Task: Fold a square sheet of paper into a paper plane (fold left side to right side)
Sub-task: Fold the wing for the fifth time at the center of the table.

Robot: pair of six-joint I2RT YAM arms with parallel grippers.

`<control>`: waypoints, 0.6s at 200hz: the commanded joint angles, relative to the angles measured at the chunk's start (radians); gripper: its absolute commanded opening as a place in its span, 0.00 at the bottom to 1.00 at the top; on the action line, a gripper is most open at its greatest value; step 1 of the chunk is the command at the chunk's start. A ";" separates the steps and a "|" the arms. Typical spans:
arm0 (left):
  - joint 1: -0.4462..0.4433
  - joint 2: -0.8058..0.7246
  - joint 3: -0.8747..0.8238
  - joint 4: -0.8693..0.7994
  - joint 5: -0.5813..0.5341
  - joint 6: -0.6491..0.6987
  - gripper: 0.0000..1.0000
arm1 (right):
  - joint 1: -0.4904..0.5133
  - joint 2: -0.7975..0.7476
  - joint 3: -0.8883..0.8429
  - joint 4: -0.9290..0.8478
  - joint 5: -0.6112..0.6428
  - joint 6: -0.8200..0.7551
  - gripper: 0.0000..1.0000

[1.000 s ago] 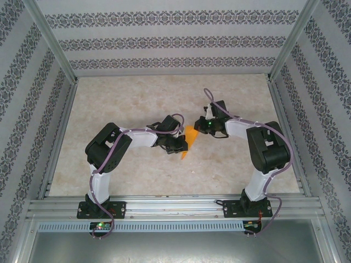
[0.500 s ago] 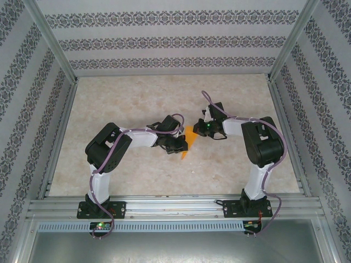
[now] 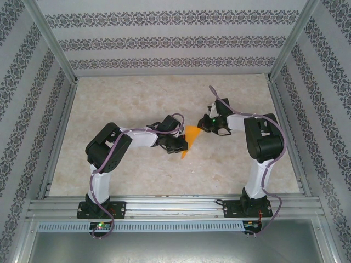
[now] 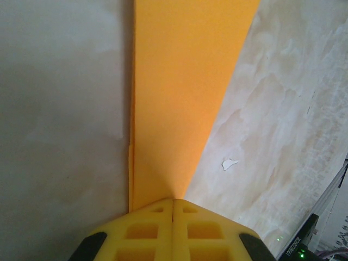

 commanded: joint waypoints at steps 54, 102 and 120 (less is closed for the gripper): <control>-0.014 0.074 -0.050 -0.188 -0.066 0.011 0.00 | -0.064 -0.013 0.081 -0.038 0.067 -0.028 0.00; -0.015 0.068 -0.056 -0.179 -0.067 0.007 0.00 | -0.022 -0.174 -0.034 -0.036 0.022 0.034 0.00; -0.014 0.067 -0.057 -0.176 -0.068 0.008 0.00 | 0.025 -0.216 -0.104 -0.019 0.005 0.088 0.00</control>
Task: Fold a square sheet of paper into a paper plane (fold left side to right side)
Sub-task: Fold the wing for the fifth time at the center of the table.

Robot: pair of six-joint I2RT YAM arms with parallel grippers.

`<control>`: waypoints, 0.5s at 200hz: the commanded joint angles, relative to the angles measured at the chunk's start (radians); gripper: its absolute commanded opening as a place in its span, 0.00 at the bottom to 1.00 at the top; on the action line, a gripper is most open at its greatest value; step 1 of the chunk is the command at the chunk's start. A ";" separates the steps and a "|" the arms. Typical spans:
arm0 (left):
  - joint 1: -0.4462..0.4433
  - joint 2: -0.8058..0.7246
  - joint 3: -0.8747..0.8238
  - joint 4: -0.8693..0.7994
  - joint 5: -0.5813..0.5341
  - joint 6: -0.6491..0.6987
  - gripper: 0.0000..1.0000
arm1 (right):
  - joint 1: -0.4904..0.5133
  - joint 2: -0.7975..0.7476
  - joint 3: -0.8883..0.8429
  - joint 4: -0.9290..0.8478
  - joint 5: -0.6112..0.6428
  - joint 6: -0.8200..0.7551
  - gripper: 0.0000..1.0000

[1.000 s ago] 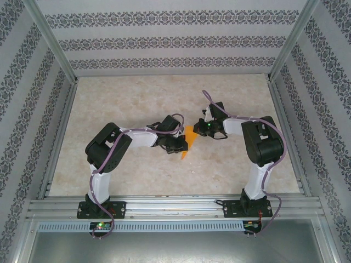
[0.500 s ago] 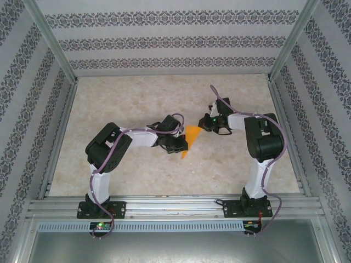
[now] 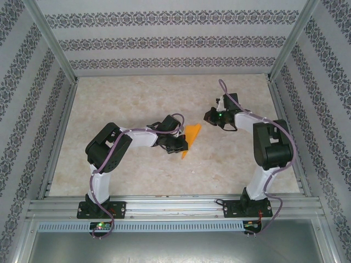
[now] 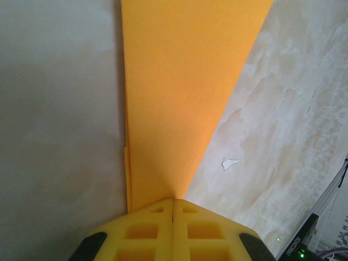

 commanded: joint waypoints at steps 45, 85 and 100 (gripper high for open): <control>-0.014 0.066 -0.058 -0.174 -0.066 0.008 0.00 | 0.173 -0.091 -0.207 0.104 -0.063 0.207 0.00; -0.014 0.067 -0.057 -0.174 -0.065 0.008 0.00 | 0.229 -0.072 -0.233 0.145 -0.059 0.249 0.00; -0.014 0.067 -0.056 -0.175 -0.066 0.008 0.00 | 0.239 -0.057 -0.235 0.151 -0.057 0.255 0.00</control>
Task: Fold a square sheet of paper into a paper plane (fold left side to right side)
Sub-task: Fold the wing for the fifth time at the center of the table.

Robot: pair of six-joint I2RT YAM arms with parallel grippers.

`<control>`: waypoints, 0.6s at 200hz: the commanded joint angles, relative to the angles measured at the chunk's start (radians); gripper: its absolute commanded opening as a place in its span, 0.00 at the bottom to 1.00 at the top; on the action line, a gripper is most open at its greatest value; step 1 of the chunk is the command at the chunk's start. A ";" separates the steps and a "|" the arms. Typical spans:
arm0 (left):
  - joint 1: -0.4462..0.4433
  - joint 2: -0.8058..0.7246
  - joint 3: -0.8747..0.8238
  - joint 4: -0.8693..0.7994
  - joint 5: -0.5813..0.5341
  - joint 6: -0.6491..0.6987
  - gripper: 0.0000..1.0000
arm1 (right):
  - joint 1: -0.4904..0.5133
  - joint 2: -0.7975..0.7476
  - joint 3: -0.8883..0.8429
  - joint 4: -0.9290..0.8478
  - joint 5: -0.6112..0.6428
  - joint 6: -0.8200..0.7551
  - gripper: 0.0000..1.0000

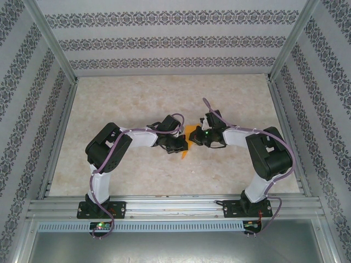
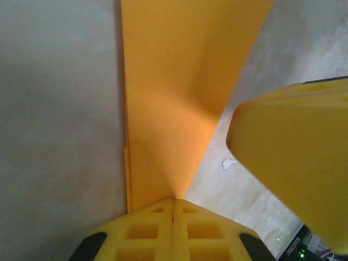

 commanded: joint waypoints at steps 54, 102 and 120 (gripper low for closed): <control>-0.014 0.066 -0.055 -0.173 -0.062 0.008 0.00 | 0.032 0.084 -0.015 0.042 0.003 0.046 0.00; -0.012 0.035 -0.028 -0.168 -0.043 0.011 0.00 | 0.027 0.149 -0.026 -0.021 0.032 0.015 0.00; -0.009 -0.005 0.000 -0.182 -0.045 0.018 0.02 | 0.024 0.163 -0.033 -0.036 0.034 0.000 0.00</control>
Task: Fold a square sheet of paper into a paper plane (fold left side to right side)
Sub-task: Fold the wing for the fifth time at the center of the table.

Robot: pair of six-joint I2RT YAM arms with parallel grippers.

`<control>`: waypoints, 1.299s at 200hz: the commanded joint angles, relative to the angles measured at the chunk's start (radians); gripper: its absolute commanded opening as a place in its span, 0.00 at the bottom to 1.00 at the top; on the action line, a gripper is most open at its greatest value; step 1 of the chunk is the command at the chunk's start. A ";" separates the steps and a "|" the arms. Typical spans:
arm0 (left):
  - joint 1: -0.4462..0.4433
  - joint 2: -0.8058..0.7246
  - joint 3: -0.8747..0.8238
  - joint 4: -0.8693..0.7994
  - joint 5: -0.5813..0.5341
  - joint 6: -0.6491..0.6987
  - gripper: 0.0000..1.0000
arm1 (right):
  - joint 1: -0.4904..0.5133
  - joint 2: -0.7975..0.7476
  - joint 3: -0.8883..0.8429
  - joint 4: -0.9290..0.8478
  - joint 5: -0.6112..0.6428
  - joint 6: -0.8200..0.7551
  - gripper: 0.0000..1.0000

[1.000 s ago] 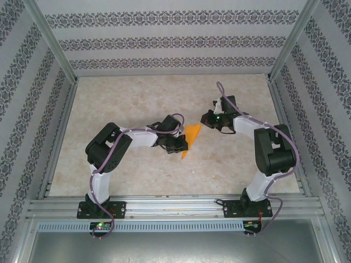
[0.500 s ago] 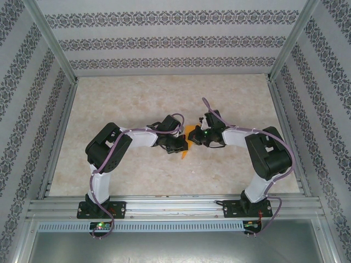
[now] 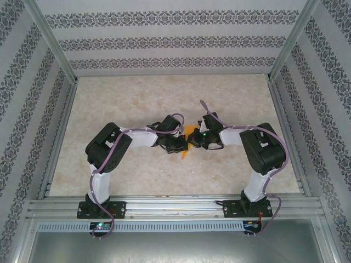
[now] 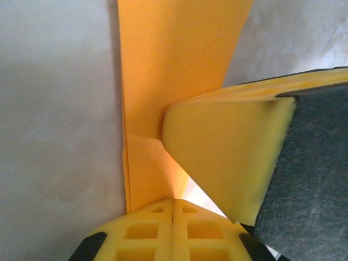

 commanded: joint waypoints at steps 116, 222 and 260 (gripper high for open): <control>-0.010 -0.117 -0.004 -0.133 0.126 -0.042 0.00 | -0.023 0.097 -0.035 -0.126 0.023 -0.079 0.00; -0.011 -0.034 -0.009 -0.044 0.160 -0.069 0.00 | -0.023 0.104 -0.036 -0.145 0.032 -0.096 0.00; -0.011 -0.025 -0.023 -0.044 0.162 -0.064 0.00 | -0.023 0.109 -0.035 -0.150 0.035 -0.099 0.00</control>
